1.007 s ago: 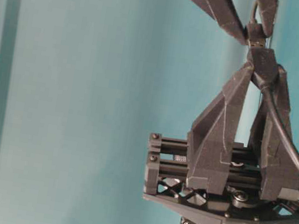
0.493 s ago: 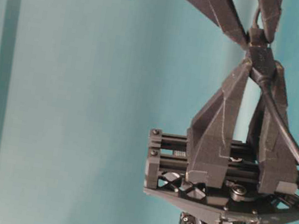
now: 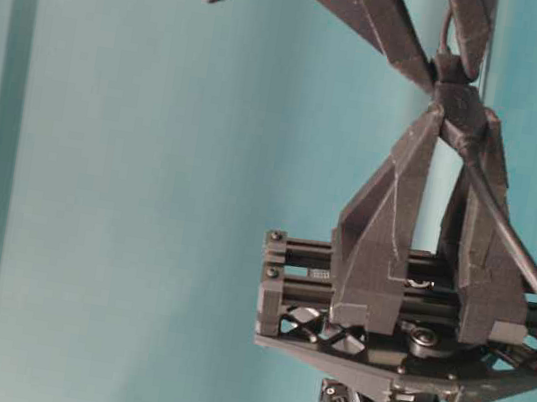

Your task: Insert the USB using both arms.

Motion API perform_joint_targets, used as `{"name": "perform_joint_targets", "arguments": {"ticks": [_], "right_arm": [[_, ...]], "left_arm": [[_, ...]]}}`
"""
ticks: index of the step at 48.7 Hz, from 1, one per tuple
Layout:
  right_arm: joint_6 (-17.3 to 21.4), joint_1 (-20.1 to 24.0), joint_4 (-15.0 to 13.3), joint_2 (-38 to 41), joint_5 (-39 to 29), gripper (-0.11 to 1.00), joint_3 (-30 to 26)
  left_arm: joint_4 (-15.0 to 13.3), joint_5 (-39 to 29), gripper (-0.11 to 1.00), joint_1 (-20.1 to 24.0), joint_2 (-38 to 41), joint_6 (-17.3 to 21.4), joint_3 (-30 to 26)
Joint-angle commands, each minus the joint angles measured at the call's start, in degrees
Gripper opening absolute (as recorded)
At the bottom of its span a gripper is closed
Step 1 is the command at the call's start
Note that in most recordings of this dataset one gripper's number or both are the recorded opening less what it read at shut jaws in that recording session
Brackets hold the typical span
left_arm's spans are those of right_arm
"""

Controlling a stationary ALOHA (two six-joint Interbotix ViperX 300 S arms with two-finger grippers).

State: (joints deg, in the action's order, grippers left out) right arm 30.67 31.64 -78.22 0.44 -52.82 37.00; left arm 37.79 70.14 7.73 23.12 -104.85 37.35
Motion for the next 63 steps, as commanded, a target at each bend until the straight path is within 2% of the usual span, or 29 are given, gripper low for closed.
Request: {"name": "perform_joint_targets", "arguments": {"ticks": [1, 16, 30, 39, 45, 61, 63], "right_arm": [[-0.1, 1.5, -0.5, -0.4, 0.7, 0.20, -2.7], [-0.1, 1.7, -0.5, 1.1, 2.9, 0.20, -4.7], [0.8, 1.7, -0.4, 1.1, 2.7, 0.20, -3.5], [5.0, 1.8, -0.4, 1.1, 0.4, 0.20, -3.1], [8.1, 1.8, -0.4, 1.1, 1.6, 0.20, -2.6], [10.2, 1.7, -0.5, 0.9, 2.8, 0.20, -2.0], [10.8, 1.7, -0.5, 0.9, 2.7, 0.23, -2.0]], "left_arm": [[-0.3, 0.0, 0.19, 1.9, -0.5, -1.1, -1.6], [-0.3, 0.0, 0.19, 2.3, 0.3, -1.1, -3.6], [-0.3, 0.0, 0.19, 2.3, -0.4, -1.1, -2.2], [-0.3, 0.0, 0.19, 2.3, -1.3, -1.1, -1.1], [-0.3, 0.0, 0.19, 2.3, -1.6, -1.1, -1.0], [-0.3, 0.2, 0.19, 2.2, -1.7, -1.1, -1.2], [-0.3, 0.2, 0.19, 2.2, -1.7, -1.1, -1.2]]}}
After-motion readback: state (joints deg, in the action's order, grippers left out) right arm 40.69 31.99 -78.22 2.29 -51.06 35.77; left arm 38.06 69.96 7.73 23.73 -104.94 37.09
